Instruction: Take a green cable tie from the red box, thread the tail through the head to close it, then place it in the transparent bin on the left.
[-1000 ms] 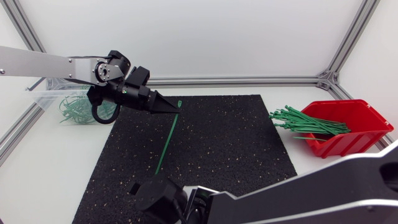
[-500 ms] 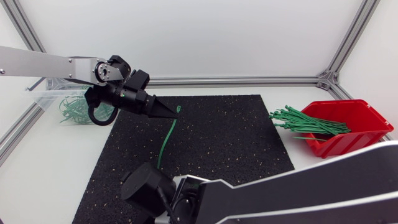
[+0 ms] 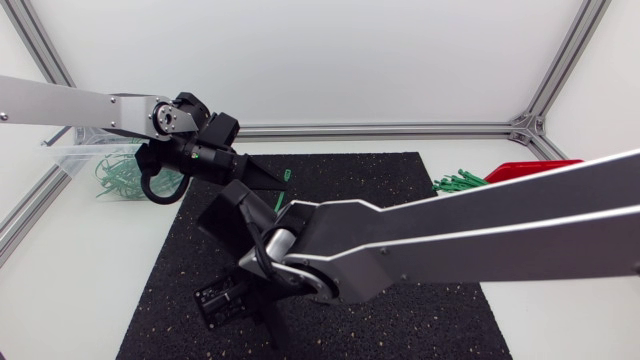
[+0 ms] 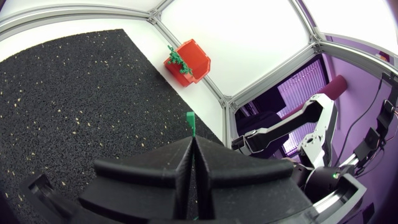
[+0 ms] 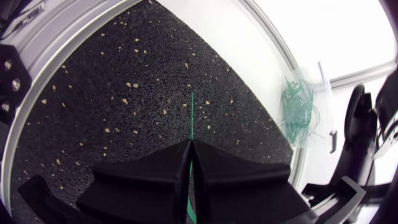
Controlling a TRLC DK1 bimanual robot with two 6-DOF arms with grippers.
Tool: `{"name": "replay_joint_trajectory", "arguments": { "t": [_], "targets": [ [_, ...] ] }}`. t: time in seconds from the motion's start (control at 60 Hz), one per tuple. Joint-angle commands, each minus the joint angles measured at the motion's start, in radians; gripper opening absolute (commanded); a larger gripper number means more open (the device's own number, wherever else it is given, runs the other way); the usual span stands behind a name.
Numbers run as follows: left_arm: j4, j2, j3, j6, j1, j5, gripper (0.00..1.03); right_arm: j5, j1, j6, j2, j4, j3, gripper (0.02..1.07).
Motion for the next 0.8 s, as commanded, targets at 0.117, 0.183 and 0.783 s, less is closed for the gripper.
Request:
{"name": "replay_joint_trajectory", "arguments": {
  "t": [0.117, 0.183, 0.783],
  "targets": [
    [-0.018, -0.025, -0.038, 0.037, 0.008, 0.042, 0.04, -0.175, -0.091, 0.236, -0.031, -0.235, 0.119, 0.08],
    [-0.018, -0.028, -0.036, 0.023, 0.004, 0.050, 0.04, -0.253, -0.130, 0.285, -0.039, -0.331, 0.163, 0.08],
    [0.000, -0.127, -0.076, -0.048, -0.075, 0.096, 0.04, -0.727, -0.435, 0.676, -0.194, -0.677, 0.272, 0.07]
  ]
}}
